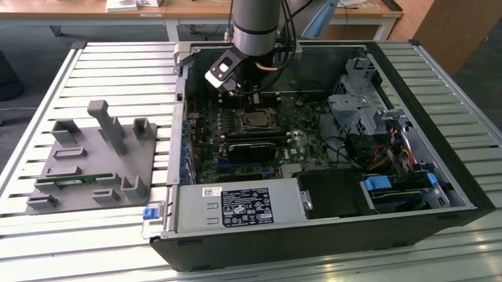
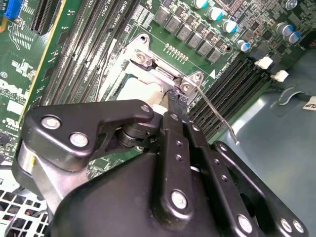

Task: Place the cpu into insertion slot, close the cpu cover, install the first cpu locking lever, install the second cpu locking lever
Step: 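Close the cpu cover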

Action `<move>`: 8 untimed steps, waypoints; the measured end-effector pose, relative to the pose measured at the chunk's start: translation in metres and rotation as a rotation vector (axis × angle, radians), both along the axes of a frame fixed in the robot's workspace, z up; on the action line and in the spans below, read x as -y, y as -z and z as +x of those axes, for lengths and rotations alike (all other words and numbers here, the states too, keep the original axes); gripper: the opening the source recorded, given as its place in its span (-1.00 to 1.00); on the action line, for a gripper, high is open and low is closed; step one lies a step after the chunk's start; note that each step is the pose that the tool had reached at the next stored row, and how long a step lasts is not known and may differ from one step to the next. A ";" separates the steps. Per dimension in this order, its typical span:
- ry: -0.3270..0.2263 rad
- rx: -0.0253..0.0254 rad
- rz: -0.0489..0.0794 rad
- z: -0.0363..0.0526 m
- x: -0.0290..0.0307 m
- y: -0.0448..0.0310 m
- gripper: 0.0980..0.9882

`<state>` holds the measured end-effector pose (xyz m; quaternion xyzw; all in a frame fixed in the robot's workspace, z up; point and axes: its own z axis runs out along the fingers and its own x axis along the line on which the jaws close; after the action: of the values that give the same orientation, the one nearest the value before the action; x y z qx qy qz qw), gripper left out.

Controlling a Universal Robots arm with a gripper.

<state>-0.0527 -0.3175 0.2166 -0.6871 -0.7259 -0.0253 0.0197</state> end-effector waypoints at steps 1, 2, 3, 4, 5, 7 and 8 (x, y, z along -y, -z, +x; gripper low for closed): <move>0.000 -0.0008 0.000 0.0010 0.0007 0.0000 -0.98; 0.000 -0.0020 0.000 0.0025 0.0013 0.0000 -0.98; 0.000 -0.0023 0.000 0.0038 0.0016 0.0001 -0.98; 0.000 -0.0025 0.000 0.0047 0.0017 0.0001 -0.98; 0.000 -0.0026 0.000 0.0059 0.0018 0.0001 -0.98; 0.000 -0.0025 0.000 0.0078 0.0018 0.0001 -0.98; 0.000 -0.0026 0.000 0.0092 0.0018 0.0001 -0.98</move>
<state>-0.0435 -0.3193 0.2165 -0.6871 -0.7258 -0.0244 0.0206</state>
